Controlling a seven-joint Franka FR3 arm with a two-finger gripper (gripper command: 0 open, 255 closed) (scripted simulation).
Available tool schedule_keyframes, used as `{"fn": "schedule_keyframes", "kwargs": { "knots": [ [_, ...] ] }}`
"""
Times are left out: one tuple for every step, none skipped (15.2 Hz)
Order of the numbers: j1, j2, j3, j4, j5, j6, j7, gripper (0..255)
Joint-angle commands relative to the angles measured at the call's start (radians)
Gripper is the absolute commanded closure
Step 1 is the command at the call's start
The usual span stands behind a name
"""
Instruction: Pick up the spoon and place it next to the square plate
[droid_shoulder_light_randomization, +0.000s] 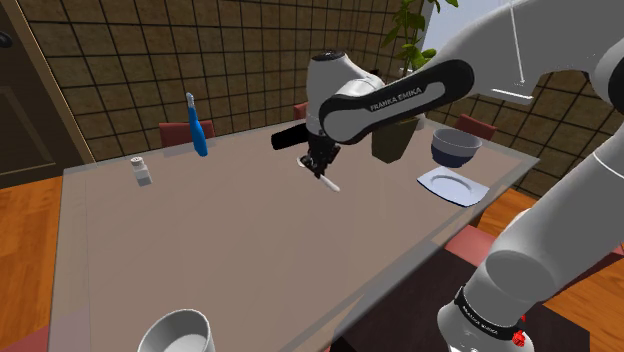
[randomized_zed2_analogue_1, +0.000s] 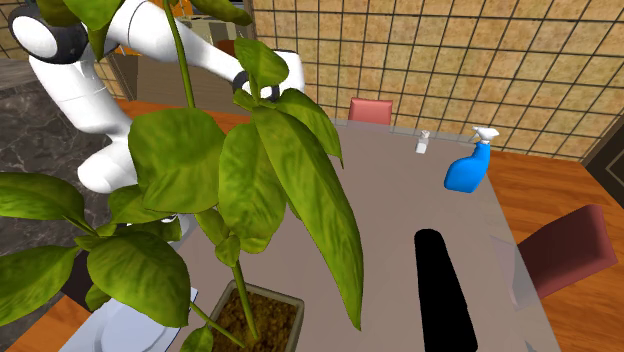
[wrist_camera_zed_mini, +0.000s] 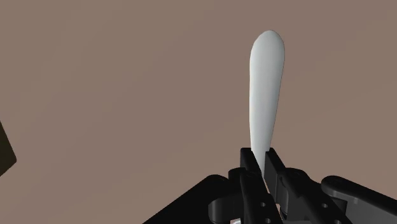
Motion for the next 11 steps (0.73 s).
{"fn": "schedule_keyframes", "kwargs": {
  "knots": [
    [-0.019, -0.019, -0.032, -0.026, 0.004, 0.016, -0.054, 255],
    [-0.029, -0.030, -0.049, -0.039, 0.007, 0.023, -0.081, 255],
    [-0.038, -0.039, -0.066, -0.051, 0.008, 0.029, -0.108, 255],
    [-0.048, -0.048, -0.083, -0.061, 0.009, 0.035, -0.135, 255],
    [-0.058, -0.055, -0.100, -0.070, 0.009, 0.041, -0.162, 255],
    [-0.068, -0.061, -0.117, -0.079, 0.009, 0.047, -0.188, 255],
    [-0.078, -0.066, -0.134, -0.086, 0.009, 0.053, -0.215, 255],
    [-0.088, -0.070, -0.151, -0.092, 0.009, 0.058, -0.241, 255],
    [-0.099, -0.073, -0.169, -0.096, 0.008, 0.064, -0.268, 255],
    [-0.109, -0.075, -0.186, -0.100, 0.007, 0.069, -0.294, 255],
    [-0.119, -0.076, -0.204, -0.102, 0.006, 0.074, -0.320, 255]
  ]
}}
